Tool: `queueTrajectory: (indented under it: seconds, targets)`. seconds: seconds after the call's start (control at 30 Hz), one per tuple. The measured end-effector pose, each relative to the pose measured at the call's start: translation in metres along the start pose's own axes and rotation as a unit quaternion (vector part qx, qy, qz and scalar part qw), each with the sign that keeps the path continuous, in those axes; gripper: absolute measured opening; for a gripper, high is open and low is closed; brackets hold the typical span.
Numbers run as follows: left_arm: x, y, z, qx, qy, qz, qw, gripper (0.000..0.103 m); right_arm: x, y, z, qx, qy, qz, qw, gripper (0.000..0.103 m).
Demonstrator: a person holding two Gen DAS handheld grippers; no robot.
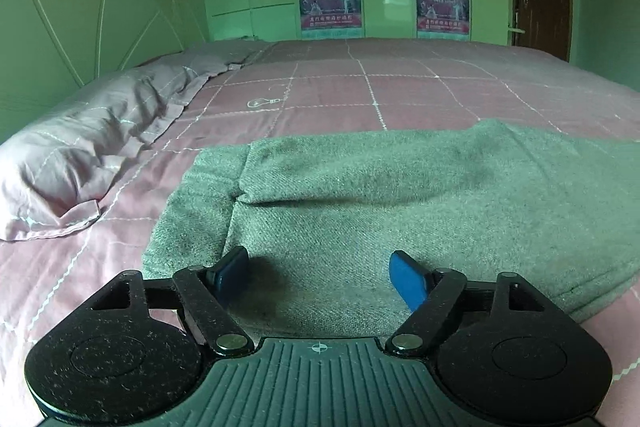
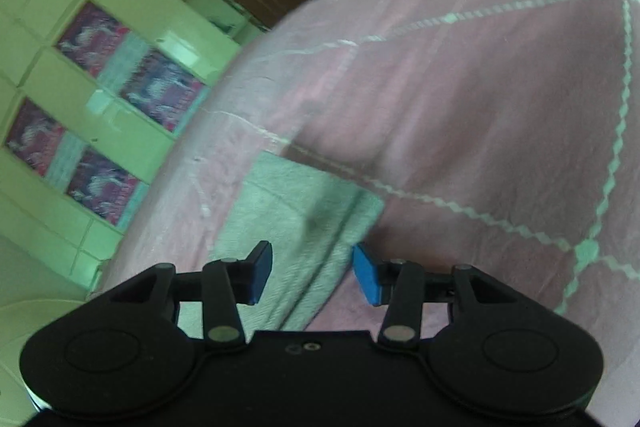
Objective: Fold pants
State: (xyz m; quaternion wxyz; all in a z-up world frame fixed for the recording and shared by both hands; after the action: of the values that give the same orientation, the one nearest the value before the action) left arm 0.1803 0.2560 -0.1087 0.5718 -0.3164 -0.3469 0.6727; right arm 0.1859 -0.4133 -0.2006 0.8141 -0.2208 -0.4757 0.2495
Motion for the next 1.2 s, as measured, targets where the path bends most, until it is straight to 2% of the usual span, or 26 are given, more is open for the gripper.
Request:
queueTrajectory:
  seconds: [0.1,0.17,0.23,0.33,0.43,0.47,0.5,0.53,0.57,0.6,0.67,0.73,0.8,0.83,0.9,0.97,1.0,1.1,1.13,1.2]
  targets:
    - [0.005,0.0,-0.001,0.003,0.008,0.019,0.9998,0.08,0.005,-0.003,-0.002,0.001,-0.009,0.008,1.0,0.019]
    - [0.007,-0.002,-0.001,0.007,0.014,0.019,0.9997,0.08,0.007,-0.002,0.002,0.0,0.004,0.02,1.0,0.021]
    - [0.007,-0.002,-0.001,0.009,0.017,0.01,0.9997,0.08,0.01,-0.002,0.014,-0.02,-0.007,0.023,1.0,0.025]
    - [0.007,-0.001,-0.001,0.011,0.02,0.01,0.9997,0.08,0.01,-0.002,0.015,-0.027,-0.014,0.021,0.999,0.025]
    - [0.007,-0.002,-0.001,0.011,0.018,0.011,0.9997,0.08,0.009,-0.004,0.003,-0.016,-0.019,0.007,1.0,0.024]
    - [0.007,-0.002,-0.001,0.011,0.018,0.013,0.9997,0.08,0.009,-0.005,-0.002,-0.014,-0.02,0.005,1.0,0.021]
    - [0.007,-0.001,-0.001,0.01,0.018,0.014,0.9997,0.08,0.01,-0.005,-0.002,-0.016,-0.014,0.011,1.0,0.015]
    - [0.007,-0.001,-0.001,0.01,0.018,0.015,0.9997,0.08,0.011,-0.006,-0.006,-0.012,-0.015,0.017,1.0,0.003]
    - [0.007,-0.002,-0.001,0.011,0.018,0.015,0.9997,0.08,0.013,-0.006,-0.009,-0.002,-0.02,0.021,1.0,0.0]
    - [0.008,-0.002,-0.001,0.011,0.019,0.016,0.9996,0.08,0.016,-0.007,-0.005,-0.004,-0.021,0.025,0.999,0.0]
    - [0.01,-0.003,-0.001,0.014,0.023,0.016,0.9995,0.08,0.02,-0.009,0.012,-0.029,-0.051,0.018,0.998,0.0]
    - [0.012,-0.003,-0.001,0.018,0.03,0.01,0.9993,0.079,0.019,-0.007,0.017,-0.026,-0.038,0.026,0.999,0.0]
    - [0.013,-0.003,-0.002,0.021,0.035,0.005,0.9992,0.079,0.006,0.0,0.005,0.003,-0.003,0.032,0.999,0.0]
    - [0.013,-0.004,-0.002,0.022,0.036,0.004,0.9991,0.079,-0.003,0.003,-0.001,0.014,-0.004,0.015,1.0,0.0]
    - [0.013,-0.005,-0.003,0.025,0.036,0.006,0.999,0.079,-0.006,0.004,0.0,0.008,-0.018,0.002,1.0,0.0]
    - [0.012,-0.006,-0.001,0.028,0.035,0.006,0.999,0.079,0.0,0.003,0.009,-0.01,-0.026,0.007,1.0,0.008]
    - [0.012,-0.009,0.002,0.027,0.037,0.014,0.9988,0.079,0.005,0.003,0.014,-0.018,-0.029,0.014,0.999,0.011]
    - [0.009,-0.01,0.013,0.012,0.038,0.012,0.9991,0.08,0.027,0.014,0.029,-0.031,-0.047,0.062,0.996,0.011]
    - [0.008,-0.003,0.009,0.028,0.032,0.001,0.9991,0.08,0.034,0.022,0.025,-0.015,-0.062,0.076,0.995,0.011]
    - [0.002,0.004,0.008,0.019,0.021,-0.022,0.9993,0.08,0.044,0.042,0.001,0.064,-0.072,0.095,0.991,0.011]
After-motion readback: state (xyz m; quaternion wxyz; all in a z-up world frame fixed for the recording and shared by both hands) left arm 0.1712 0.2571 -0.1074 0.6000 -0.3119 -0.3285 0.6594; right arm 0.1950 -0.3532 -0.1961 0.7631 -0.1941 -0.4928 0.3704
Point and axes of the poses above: each gripper's, at about its wrist camera, not at the fingertips, and z roughly against the way its jaws point, x to its left, y to its underside, the point moved 3 cm from there along -z, roughly the way its jaws point, and after that the axes turned 8 degrees about z, right-handed, at the moved point
